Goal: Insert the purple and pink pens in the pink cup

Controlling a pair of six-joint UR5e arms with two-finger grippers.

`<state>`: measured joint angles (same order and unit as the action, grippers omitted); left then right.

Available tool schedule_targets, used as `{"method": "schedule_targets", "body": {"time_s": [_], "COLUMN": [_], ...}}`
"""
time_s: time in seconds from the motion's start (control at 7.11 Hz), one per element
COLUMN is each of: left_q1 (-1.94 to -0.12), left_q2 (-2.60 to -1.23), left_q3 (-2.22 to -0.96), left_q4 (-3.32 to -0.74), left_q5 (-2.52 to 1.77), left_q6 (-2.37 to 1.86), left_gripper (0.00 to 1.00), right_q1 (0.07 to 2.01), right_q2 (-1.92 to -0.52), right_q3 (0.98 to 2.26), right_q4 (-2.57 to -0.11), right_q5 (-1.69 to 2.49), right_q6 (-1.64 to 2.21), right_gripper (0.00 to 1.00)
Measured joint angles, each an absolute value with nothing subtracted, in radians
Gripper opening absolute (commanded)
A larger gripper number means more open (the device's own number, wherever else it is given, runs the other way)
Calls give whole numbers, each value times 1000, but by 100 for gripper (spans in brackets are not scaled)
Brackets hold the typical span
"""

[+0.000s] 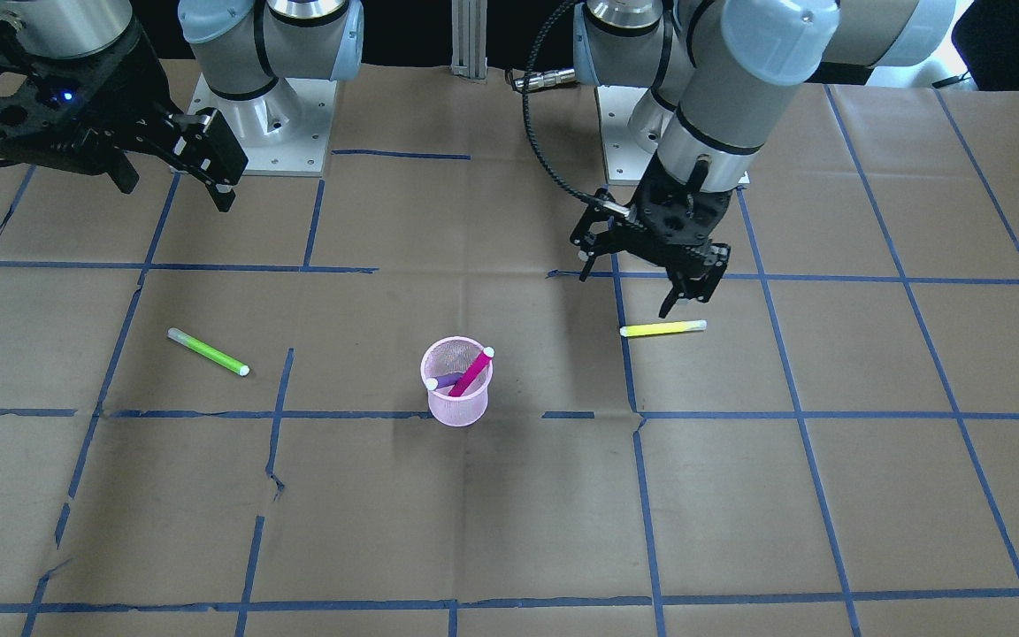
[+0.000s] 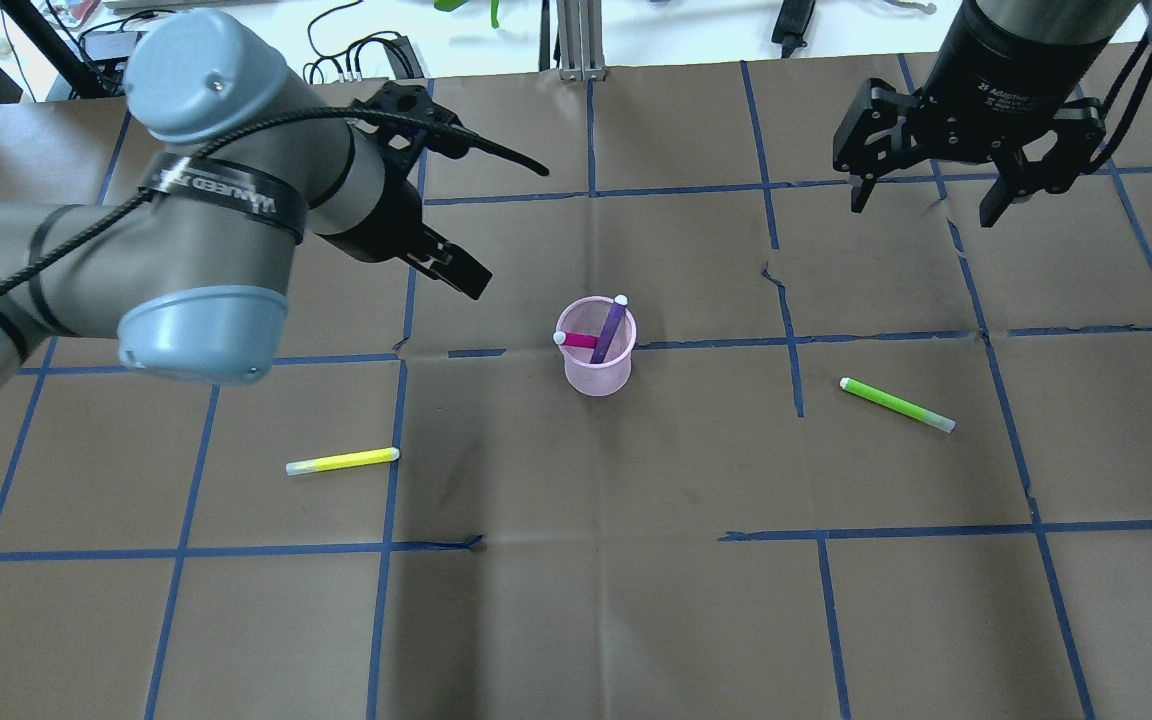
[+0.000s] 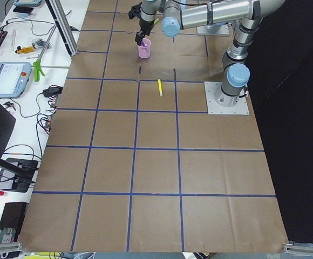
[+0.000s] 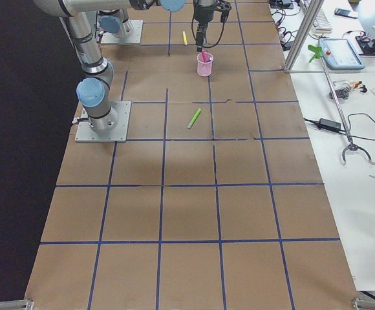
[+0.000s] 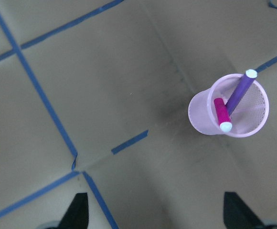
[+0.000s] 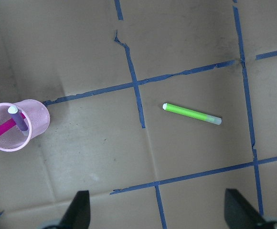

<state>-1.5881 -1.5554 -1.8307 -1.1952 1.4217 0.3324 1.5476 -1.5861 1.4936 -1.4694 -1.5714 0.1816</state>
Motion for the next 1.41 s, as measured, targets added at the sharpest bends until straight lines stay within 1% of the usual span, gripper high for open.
{"method": "schedule_targets", "body": {"time_s": [0.28, 0.7, 0.98, 1.41], "left_q1": [-1535, -1525, -1527, -1532], "left_q2": [-1497, -1479, -1503, -1538], "left_q3": [-1798, -1655, -1612, -1608], "left_q4": [-1374, -1635, -1675, -1659], "left_q5": [1515, 1539, 1539, 1590], "left_q6": [174, -25, -87, -66], "left_gripper": [98, 98, 97, 97], "right_q1": [1547, 1545, 1545, 1545], "right_q2": [-1587, -1589, -1589, -1588], "right_q3": [1484, 1480, 1480, 1481], "right_q4": [-1476, -1484, -1488, -1489], "right_q5": [-1568, -1568, -1567, -1568], "right_q6": [181, 180, 179, 180], "right_gripper": [100, 100, 100, 100]}}
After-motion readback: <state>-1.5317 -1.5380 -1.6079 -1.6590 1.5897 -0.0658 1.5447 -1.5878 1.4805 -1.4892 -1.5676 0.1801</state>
